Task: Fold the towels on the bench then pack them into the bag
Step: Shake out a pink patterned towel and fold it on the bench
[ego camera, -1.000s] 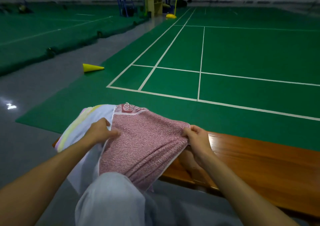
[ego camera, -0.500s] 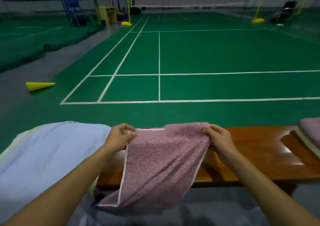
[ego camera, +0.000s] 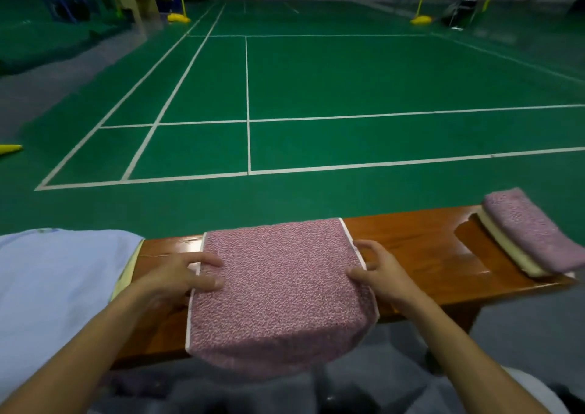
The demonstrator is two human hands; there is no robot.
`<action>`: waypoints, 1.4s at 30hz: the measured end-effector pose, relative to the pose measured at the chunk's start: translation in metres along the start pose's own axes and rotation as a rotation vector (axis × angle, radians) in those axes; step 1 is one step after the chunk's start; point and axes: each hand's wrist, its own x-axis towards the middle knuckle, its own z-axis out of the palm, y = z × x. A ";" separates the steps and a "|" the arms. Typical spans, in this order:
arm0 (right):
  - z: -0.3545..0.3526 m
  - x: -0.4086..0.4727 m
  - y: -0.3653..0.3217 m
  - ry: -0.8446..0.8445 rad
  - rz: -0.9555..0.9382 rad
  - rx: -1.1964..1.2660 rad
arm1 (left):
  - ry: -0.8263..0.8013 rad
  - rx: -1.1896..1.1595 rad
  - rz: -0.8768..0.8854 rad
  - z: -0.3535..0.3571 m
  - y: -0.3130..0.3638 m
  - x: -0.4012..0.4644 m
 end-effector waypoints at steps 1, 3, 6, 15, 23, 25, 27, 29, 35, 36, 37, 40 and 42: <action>-0.002 -0.004 -0.002 -0.018 -0.027 0.010 | -0.004 0.030 0.000 -0.002 -0.001 -0.001; -0.004 -0.012 -0.007 -0.018 -0.092 0.018 | 0.024 0.061 0.034 -0.004 -0.001 -0.008; -0.007 -0.028 -0.016 0.019 -0.109 0.149 | 0.062 -0.033 0.117 -0.002 0.002 -0.033; -0.031 -0.063 -0.068 0.122 -0.309 0.029 | 0.222 0.093 0.399 -0.031 0.044 -0.097; -0.068 -0.089 -0.154 0.357 -0.597 -0.349 | 0.335 0.358 0.629 -0.057 0.115 -0.135; -0.073 -0.091 -0.173 0.403 -0.631 -0.446 | 0.419 0.436 0.697 -0.062 0.132 -0.140; -0.077 -0.094 -0.190 0.451 -0.659 -0.532 | 0.497 0.469 0.733 -0.067 0.147 -0.146; -0.079 -0.097 -0.203 0.506 -0.684 -0.580 | 0.567 0.466 0.744 -0.072 0.160 -0.153; -0.084 -0.113 -0.209 0.564 -0.699 -0.543 | 0.664 0.457 0.910 -0.072 0.167 -0.191; -0.085 -0.119 -0.208 0.533 -0.705 -0.477 | 0.649 0.439 0.936 -0.070 0.164 -0.198; -0.085 -0.124 -0.205 0.505 -0.723 -0.405 | 0.635 0.437 0.961 -0.068 0.159 -0.204; -0.082 -0.142 -0.194 0.499 -0.777 -0.304 | 0.568 0.431 1.004 -0.060 0.145 -0.221; -0.080 -0.153 -0.188 0.496 -0.805 -0.269 | 0.538 0.390 1.021 -0.057 0.138 -0.232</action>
